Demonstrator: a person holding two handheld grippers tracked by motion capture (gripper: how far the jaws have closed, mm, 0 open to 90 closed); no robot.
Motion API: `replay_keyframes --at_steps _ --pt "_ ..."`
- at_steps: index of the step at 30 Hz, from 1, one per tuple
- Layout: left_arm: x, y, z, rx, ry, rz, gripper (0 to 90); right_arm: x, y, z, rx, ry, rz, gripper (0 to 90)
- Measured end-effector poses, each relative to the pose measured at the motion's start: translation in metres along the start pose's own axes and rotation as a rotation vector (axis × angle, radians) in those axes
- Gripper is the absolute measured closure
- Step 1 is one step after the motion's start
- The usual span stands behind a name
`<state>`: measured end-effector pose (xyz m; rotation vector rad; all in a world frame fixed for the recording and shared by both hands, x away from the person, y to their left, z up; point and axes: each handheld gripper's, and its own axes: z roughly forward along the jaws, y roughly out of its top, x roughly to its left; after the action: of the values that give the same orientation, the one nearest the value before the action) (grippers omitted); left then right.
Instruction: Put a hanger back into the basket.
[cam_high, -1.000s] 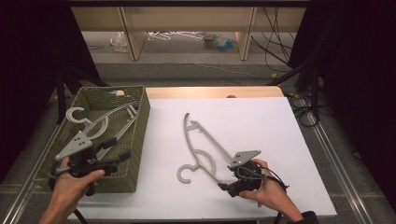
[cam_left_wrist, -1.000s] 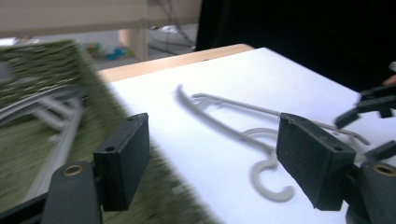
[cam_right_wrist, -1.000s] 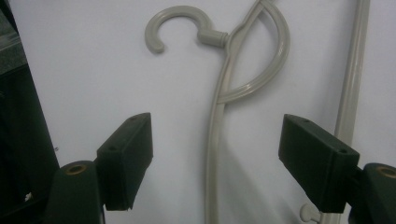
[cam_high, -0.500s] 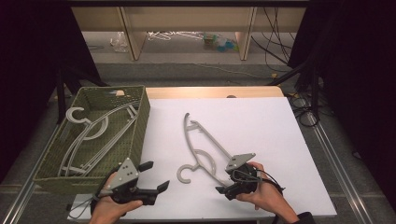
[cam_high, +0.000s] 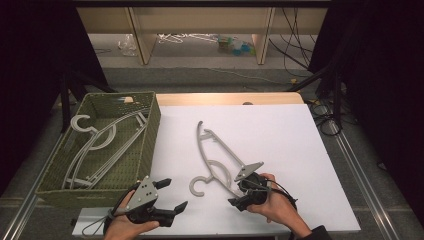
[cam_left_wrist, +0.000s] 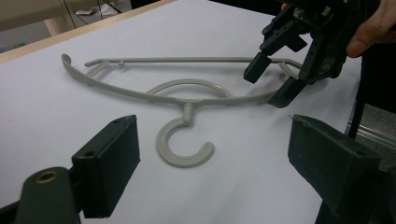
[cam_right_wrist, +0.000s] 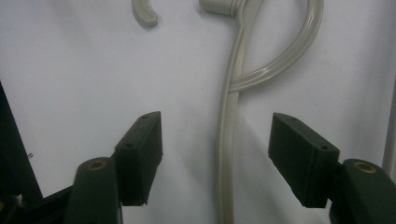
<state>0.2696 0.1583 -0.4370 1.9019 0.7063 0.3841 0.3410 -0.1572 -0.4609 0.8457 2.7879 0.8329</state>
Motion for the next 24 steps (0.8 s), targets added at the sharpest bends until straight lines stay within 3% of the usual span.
replay_keyframes --at_steps 5,11,12,20,24 --pt "-0.002 0.000 0.000 -0.001 -0.006 0.004 16.8 -0.003 0.003 0.011 0.065 0.018 0.005 46.0" --pt "0.000 -0.001 0.001 0.009 0.000 0.018 17.0 -0.001 0.009 0.014 0.107 -0.017 -0.025 54.9" --pt "-0.001 -0.001 0.001 0.008 0.005 0.005 17.0 -0.001 0.010 0.014 0.116 -0.021 -0.017 55.1" --pt "-0.001 -0.002 0.001 0.011 0.004 0.016 17.2 -0.001 0.017 0.017 0.154 -0.039 -0.011 60.2" --pt "0.000 -0.002 0.001 0.004 0.000 0.012 17.4 -0.007 0.017 0.016 0.153 -0.021 0.004 69.7"
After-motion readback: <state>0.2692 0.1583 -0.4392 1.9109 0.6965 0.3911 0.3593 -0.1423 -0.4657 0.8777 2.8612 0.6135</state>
